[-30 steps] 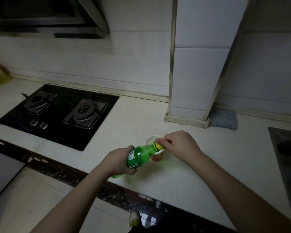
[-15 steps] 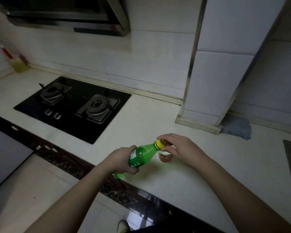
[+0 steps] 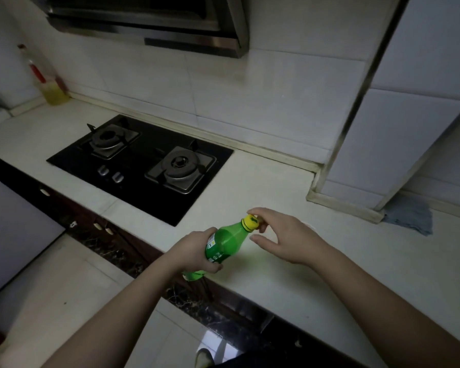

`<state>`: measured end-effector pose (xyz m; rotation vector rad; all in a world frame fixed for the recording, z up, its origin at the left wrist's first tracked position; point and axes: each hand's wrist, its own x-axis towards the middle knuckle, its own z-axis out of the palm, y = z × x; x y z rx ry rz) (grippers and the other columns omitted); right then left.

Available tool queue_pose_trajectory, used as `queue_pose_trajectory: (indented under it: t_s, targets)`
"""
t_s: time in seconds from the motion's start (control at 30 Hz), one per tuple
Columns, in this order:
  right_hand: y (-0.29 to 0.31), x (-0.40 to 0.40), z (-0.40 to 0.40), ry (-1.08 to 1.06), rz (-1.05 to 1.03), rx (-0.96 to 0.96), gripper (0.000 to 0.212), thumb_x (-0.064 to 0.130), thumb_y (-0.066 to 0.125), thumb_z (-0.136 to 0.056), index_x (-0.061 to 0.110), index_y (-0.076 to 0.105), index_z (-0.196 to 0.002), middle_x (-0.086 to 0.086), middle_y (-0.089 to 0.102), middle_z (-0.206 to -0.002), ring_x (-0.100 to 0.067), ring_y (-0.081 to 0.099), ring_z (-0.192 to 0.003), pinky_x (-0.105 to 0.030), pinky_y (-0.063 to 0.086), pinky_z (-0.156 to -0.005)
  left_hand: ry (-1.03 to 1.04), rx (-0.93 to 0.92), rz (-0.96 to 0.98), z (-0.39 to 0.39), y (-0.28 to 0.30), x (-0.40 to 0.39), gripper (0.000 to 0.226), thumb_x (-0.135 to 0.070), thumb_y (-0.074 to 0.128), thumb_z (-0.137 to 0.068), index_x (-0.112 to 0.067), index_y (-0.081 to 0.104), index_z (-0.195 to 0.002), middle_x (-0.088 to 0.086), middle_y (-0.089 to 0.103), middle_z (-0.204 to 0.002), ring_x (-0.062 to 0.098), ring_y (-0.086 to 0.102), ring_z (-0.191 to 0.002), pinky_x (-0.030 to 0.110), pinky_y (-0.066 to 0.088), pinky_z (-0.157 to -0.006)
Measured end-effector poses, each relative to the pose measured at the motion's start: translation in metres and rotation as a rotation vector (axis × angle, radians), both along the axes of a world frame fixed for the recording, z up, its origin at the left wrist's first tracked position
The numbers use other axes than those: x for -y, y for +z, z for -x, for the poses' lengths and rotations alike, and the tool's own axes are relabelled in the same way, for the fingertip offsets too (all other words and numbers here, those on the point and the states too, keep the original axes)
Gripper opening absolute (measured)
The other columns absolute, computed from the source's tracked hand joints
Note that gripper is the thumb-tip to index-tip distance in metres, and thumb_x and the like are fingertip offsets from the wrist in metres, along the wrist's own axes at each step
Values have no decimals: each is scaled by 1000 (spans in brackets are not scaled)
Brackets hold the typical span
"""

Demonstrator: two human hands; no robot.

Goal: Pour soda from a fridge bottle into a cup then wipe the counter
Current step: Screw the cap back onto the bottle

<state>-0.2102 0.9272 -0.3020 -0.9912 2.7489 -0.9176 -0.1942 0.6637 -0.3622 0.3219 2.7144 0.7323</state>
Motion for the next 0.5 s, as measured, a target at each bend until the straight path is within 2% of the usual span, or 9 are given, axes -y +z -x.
queue_pose_trajectory:
  t_s: [0.03,0.1,0.2,0.37,0.4,0.5]
  targets:
    - [-2,6,2,47,-8,-38,44,38,55,-94,23,46,-134,13,57,-106,-1,53,-92,-13,40,-81,-1,6,-25,0,0,7,64,-51,79,-55,-29,53,-109,-9,67,-91,13,64,-82,34,54,-73]
    - [-4,21,8,75,-2,-123,42,36,53,-95,18,50,-133,6,61,-113,-6,55,-97,-19,41,-88,-13,22,-76,2,0,20,66,-47,81,-57,-28,54,-114,-9,68,-94,11,65,-85,34,54,-75]
    - [-1,41,18,132,-44,-226,41,42,44,-96,15,55,-126,-1,64,-104,-17,58,-92,-29,43,-85,-36,28,-119,6,-1,36,69,-43,83,-58,-26,54,-118,-9,68,-98,8,65,-89,32,54,-79]
    - [16,71,36,292,-185,-353,39,46,41,-96,14,57,-110,-2,57,-96,-20,55,-85,-35,47,-80,-66,40,-134,14,-4,66,69,-39,84,-58,-23,55,-118,-8,68,-97,8,65,-88,31,54,-79]
    - [18,76,39,306,-197,-374,39,47,40,-96,13,56,-107,-2,56,-94,-20,54,-83,-35,46,-79,-70,48,-144,16,-4,70,69,-39,84,-58,-24,55,-118,-9,68,-97,6,65,-88,29,54,-78]
    - [22,93,46,329,-210,-491,35,44,43,-96,11,56,-94,-3,53,-84,-21,50,-75,-32,40,-74,-81,33,-172,21,-2,78,67,-37,85,-58,-30,56,-118,-16,67,-94,-3,63,-86,12,48,-72]
